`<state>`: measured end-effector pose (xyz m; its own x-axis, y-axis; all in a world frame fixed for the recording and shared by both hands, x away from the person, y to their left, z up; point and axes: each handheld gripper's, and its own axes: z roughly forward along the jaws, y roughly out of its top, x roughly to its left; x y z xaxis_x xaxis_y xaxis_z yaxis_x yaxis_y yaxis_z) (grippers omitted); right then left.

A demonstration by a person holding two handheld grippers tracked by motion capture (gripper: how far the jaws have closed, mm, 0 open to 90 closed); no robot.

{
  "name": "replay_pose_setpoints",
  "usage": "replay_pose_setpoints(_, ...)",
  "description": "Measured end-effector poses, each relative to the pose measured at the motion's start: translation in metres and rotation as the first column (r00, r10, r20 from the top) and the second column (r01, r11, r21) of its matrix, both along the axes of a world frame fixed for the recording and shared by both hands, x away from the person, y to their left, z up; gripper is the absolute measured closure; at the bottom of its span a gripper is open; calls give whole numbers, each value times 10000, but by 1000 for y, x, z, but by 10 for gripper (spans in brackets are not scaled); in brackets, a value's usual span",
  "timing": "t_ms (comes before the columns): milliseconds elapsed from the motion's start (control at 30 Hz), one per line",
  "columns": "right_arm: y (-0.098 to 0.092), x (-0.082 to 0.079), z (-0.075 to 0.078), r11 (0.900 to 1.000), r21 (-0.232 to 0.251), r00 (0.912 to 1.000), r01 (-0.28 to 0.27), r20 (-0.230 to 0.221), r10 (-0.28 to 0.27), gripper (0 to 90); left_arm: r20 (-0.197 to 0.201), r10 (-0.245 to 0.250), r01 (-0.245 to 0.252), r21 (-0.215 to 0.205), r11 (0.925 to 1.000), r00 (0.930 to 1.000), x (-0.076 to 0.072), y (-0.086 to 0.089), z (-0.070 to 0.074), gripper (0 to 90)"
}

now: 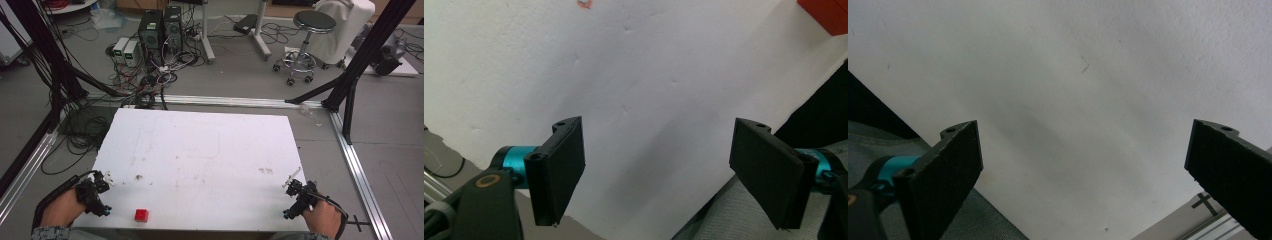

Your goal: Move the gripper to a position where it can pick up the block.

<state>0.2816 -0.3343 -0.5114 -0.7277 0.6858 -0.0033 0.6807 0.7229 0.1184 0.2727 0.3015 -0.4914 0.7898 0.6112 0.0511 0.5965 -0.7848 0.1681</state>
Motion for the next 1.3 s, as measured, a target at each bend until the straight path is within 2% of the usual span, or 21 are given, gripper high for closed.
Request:
replay_pose_setpoints(500, -1, 0, 0, 9999, 101, 10000, -1, 51, 1, 11, 63, 63, -62, -100, 9999, 10000, 0, -1, 0, 224)
replay_pose_setpoints(533, -1, 0, 0, 10000, 97, 10000, -24, 45, 24, 11, -30, -32, 32, -24, 10000, 10000, 0, -1, 0, 225)
replay_pose_setpoints(800, 0, 0, 0, 10000, 86, 10000, -14, 26, 14, 11, 27, -85, 85, -43, 10000, 10000, 0, -1, 0, 226)
replay_pose_setpoints(1300, -1, 0, 0, 10000, 96, 10000, 5, 34, -5, 11, 236, -350, 351, -64, 9994, 9991, -1, -2, 0, 230)
